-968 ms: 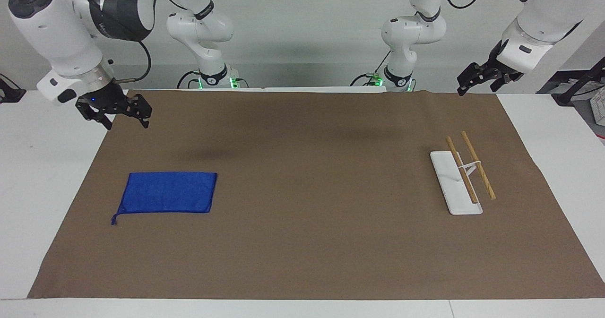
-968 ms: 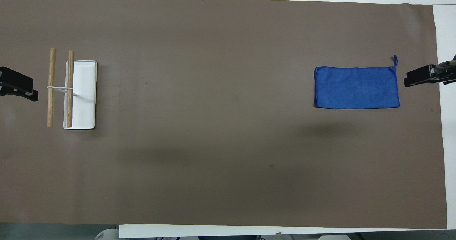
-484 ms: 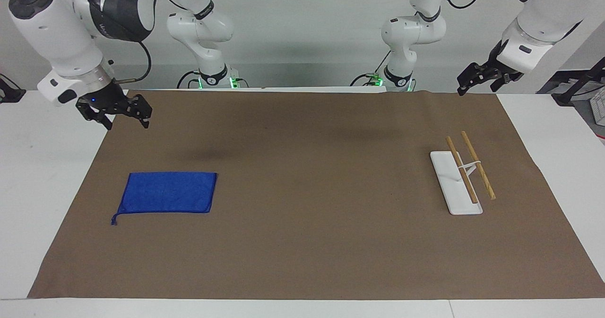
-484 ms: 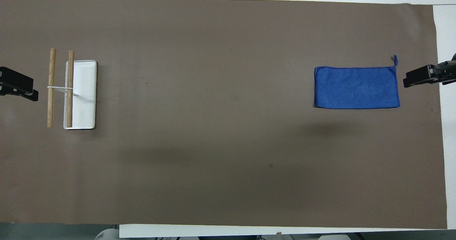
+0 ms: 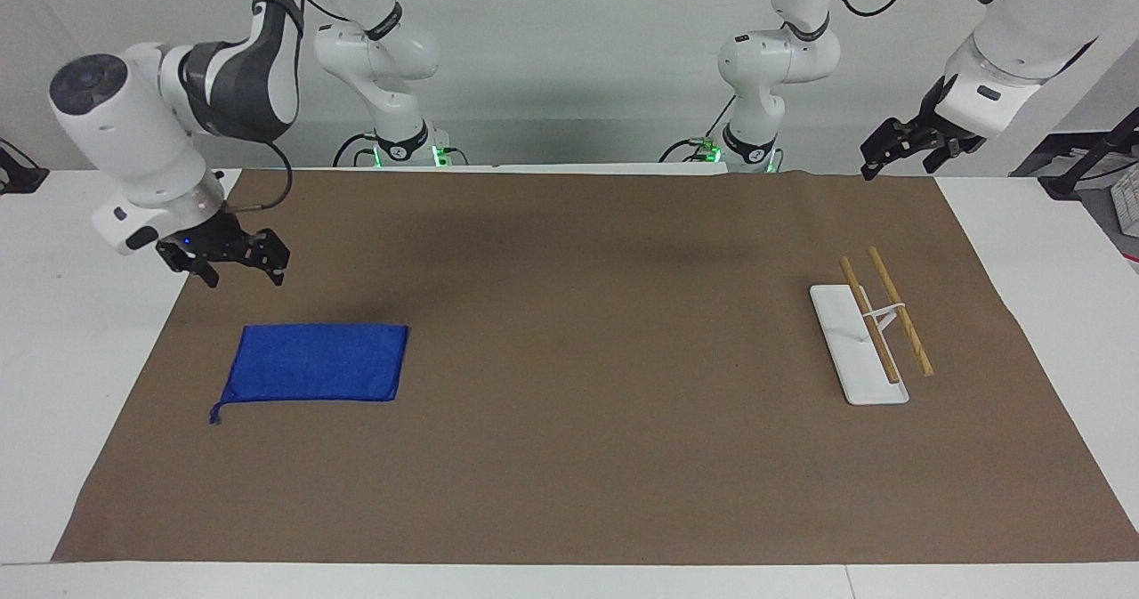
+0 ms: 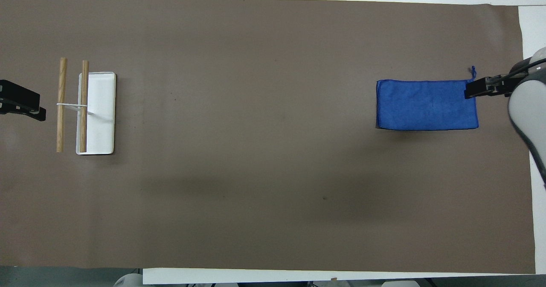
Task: Right arm passes towel to left arm to hang
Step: 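Lower the right gripper onto the blue towel and grasp its edge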
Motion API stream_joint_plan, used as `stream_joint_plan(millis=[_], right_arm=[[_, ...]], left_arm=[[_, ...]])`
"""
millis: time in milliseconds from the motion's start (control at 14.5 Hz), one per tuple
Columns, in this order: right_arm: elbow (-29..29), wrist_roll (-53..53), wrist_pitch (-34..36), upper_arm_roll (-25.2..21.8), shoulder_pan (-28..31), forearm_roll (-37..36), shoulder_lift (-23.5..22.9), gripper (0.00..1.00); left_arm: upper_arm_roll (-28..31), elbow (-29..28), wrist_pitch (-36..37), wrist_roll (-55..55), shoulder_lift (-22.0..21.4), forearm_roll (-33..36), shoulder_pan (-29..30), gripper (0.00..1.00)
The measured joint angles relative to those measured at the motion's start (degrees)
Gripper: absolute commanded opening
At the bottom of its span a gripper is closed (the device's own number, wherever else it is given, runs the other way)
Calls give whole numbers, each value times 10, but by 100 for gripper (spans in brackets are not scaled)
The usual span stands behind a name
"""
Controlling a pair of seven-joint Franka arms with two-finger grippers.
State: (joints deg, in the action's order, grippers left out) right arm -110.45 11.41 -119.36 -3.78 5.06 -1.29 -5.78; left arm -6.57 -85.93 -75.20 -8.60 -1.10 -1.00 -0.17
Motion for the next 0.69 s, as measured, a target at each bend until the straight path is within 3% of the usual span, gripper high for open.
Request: stream_joint_plan(millis=[207, 691], right_arm=[[-82, 32, -144, 0, 0, 0, -29, 98], [-109, 65, -217, 1, 2, 0, -87, 95]], left_arm=[[0, 0, 0, 0, 0, 0, 0, 100], [0, 0, 0, 0, 0, 0, 0, 100]])
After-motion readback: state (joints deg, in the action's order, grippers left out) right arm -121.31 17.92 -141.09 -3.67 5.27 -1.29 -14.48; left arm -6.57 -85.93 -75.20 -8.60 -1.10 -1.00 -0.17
